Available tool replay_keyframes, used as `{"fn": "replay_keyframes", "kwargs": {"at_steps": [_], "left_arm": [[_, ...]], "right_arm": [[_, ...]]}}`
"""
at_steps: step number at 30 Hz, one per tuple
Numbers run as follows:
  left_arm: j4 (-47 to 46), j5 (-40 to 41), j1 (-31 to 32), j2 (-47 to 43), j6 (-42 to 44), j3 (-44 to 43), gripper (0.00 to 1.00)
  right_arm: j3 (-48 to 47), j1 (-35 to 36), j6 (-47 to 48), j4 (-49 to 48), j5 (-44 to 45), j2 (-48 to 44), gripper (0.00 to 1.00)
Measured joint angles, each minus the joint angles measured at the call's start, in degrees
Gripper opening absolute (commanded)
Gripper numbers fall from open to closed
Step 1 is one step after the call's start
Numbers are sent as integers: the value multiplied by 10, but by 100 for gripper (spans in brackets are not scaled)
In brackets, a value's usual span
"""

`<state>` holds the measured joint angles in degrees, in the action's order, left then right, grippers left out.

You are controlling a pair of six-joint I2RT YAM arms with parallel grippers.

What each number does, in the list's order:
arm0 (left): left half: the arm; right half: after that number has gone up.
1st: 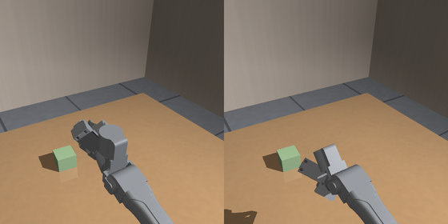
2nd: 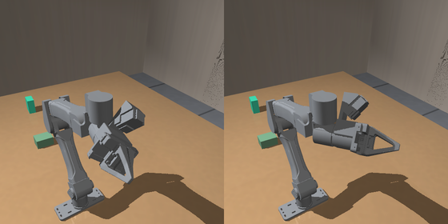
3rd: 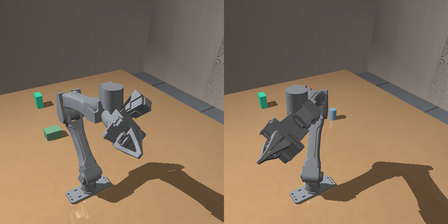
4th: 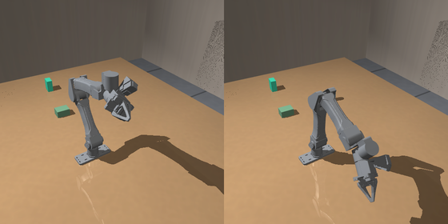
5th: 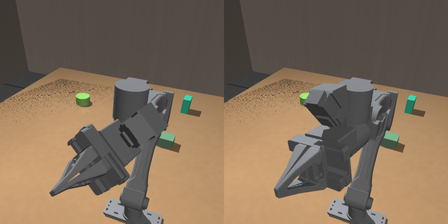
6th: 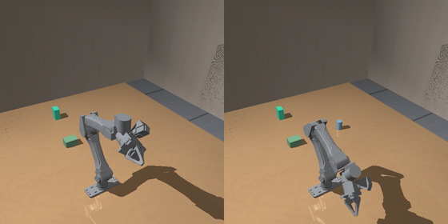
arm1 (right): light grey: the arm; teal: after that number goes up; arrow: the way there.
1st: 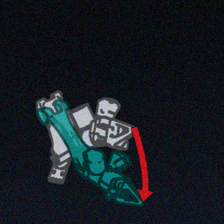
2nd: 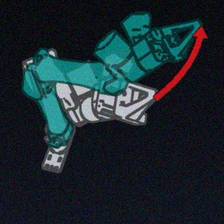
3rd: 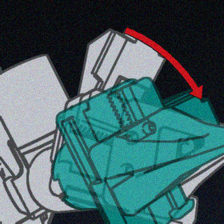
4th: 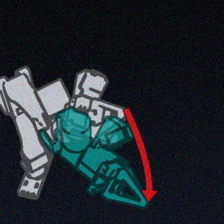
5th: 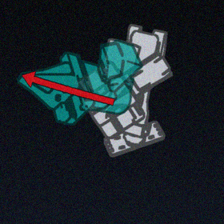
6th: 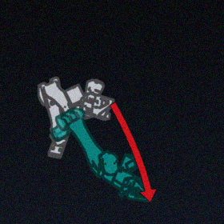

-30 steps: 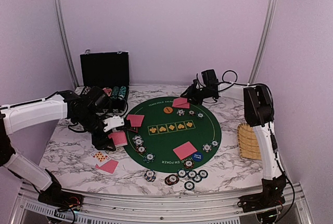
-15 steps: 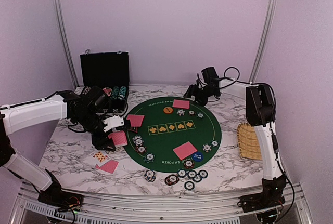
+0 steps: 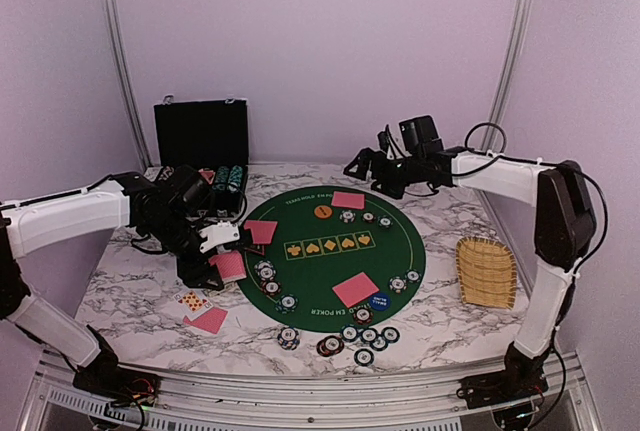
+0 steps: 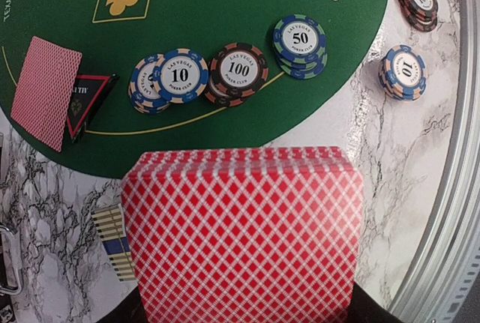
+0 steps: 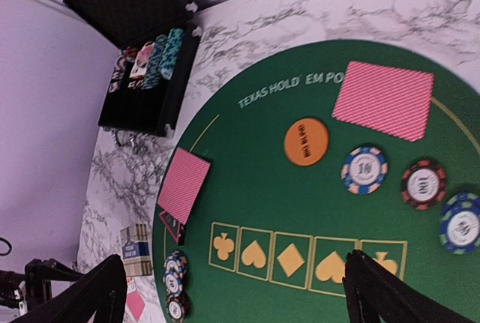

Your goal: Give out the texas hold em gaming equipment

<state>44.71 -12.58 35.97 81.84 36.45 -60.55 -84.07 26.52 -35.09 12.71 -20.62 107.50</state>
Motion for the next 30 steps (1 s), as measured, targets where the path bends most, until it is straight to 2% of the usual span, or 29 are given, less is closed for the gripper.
{"fn": "replay_keyframes", "kwargs": {"at_steps": [7, 11, 21, 30], "left_arm": [[0, 0, 0, 2, 0, -6, 0], [0, 0, 0, 5, -1, -11, 0], [0, 0, 0, 11, -5, -23, 0], [0, 0, 0, 12, -11, -24, 0]], "right_arm": [[158, 97, -48, -82, -47, -47, 99], [203, 138, -87, -133, -68, -49, 99], [212, 234, -180, -273, -116, -30, 99], [211, 258, -244, -351, -135, 18, 99]]}}
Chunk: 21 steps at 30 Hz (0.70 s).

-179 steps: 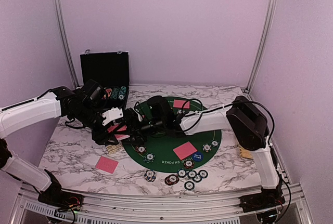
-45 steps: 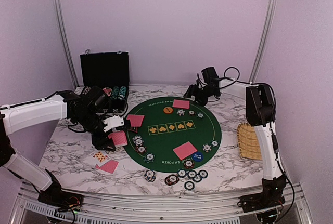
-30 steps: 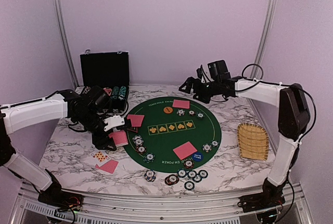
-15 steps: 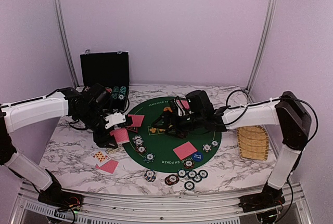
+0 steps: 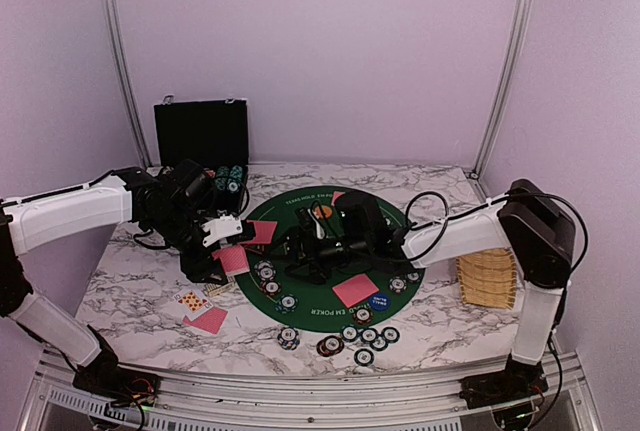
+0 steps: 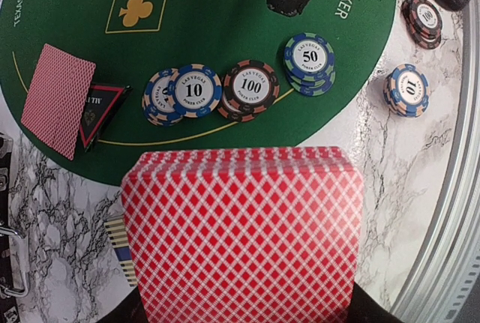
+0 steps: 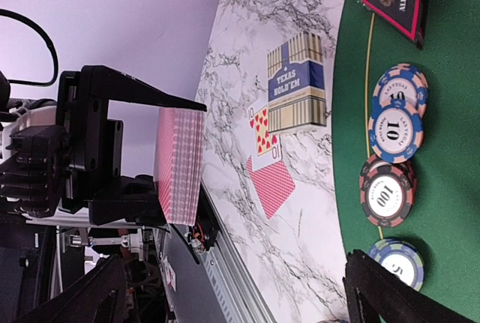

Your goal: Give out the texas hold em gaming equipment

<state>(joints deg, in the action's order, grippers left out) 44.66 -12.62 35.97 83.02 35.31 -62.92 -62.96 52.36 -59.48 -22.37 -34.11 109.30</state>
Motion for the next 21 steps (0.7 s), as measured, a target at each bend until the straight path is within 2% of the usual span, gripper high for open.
{"fn": "replay_keyframes", "kwargs": {"at_steps": [21], "left_arm": [[-1, -4, 0, 14, -5, -20, 0]], "right_arm": [[-99, 17, -40, -46, -36, 92, 98]]}}
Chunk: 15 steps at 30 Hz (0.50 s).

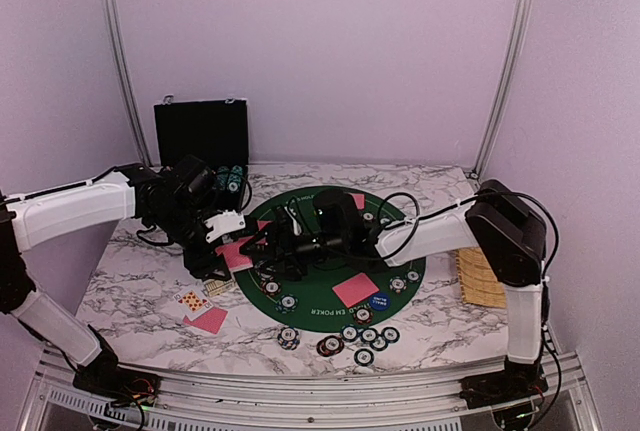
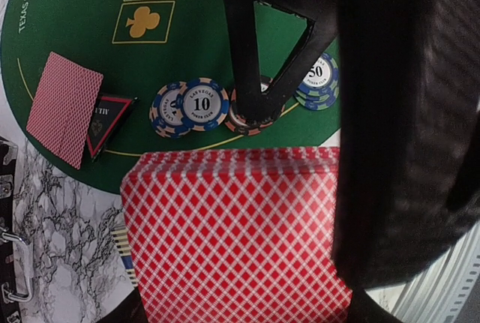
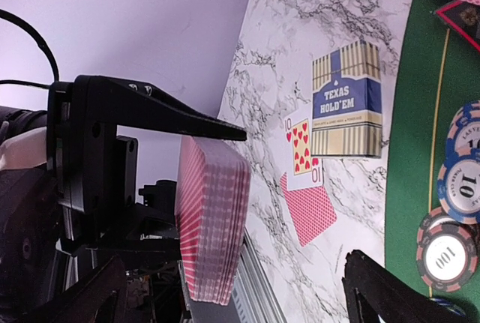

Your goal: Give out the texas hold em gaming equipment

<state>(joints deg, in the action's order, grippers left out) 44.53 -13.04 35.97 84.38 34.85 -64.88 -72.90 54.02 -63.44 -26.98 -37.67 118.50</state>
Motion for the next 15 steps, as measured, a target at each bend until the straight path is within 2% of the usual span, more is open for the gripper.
{"fn": "replay_keyframes", "kwargs": {"at_steps": [15], "left_arm": [[-5, -1, -2, 2, -14, -7, 0]], "right_arm": [[-83, 14, -15, 5, -24, 75, 96]]}}
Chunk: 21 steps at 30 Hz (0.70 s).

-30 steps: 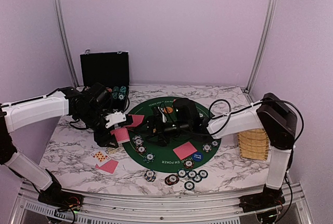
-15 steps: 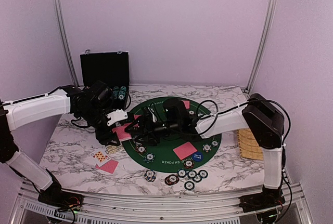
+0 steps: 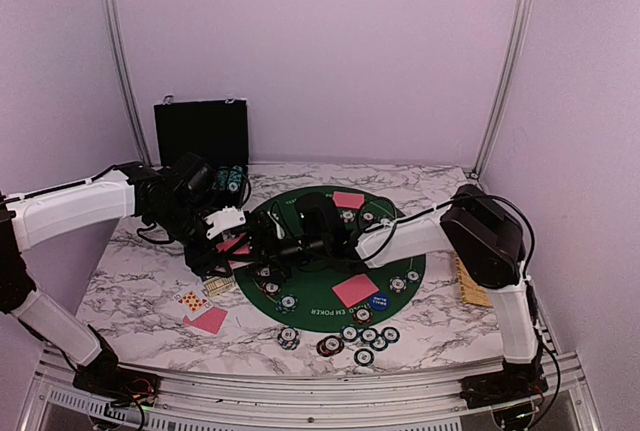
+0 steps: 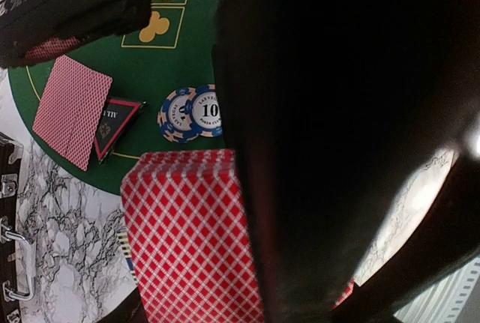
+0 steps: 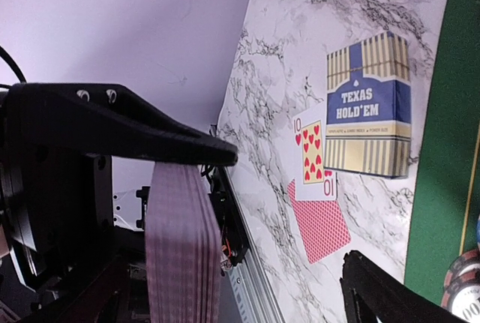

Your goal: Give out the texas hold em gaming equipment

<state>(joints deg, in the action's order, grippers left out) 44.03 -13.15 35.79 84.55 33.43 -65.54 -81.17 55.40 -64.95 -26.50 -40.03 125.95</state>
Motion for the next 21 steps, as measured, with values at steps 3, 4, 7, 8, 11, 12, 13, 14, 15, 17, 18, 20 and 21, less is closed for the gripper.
{"fn": "replay_keyframes", "kwargs": {"at_steps": [3, 4, 7, 8, 11, 12, 13, 14, 15, 17, 18, 20, 21], "left_arm": [[0, -2, 2, 0, 2, 0, 0], [0, -3, 2, 0, 2, 0, 0], [0, -3, 3, 0, 2, 0, 0], [0, -4, 3, 0, 2, 0, 0], [1, -3, 3, 0, 2, 0, 0], [1, -3, 3, 0, 2, 0, 0], [0, -3, 3, 0, 2, 0, 0], [1, -4, 3, 0, 2, 0, 0], [1, -3, 3, 0, 2, 0, 0], [1, -3, 3, 0, 2, 0, 0], [1, -3, 3, 0, 2, 0, 0], [1, -3, 3, 0, 2, 0, 0], [1, -4, 3, 0, 2, 0, 0]], "right_arm": [[-22, 0, -10, -5, 0, 17, 96], [-27, 0, -14, -7, 0, 21, 95], [-42, 0, -25, -14, -1, 33, 94], [-46, 0, -27, -17, 0, 38, 94], [-58, 0, -32, -20, 0, 48, 92], [-61, 0, -35, -20, 0, 51, 92], [-62, 0, -37, -20, 0, 54, 91], [-62, 0, -38, -20, 0, 54, 90], [-62, 0, -39, -19, 0, 55, 89], [-62, 0, -41, -20, 0, 56, 87], [-62, -1, -41, -20, 0, 56, 85], [-58, -5, -41, -22, 1, 56, 82], [-53, -5, -42, -24, 1, 55, 81]]}}
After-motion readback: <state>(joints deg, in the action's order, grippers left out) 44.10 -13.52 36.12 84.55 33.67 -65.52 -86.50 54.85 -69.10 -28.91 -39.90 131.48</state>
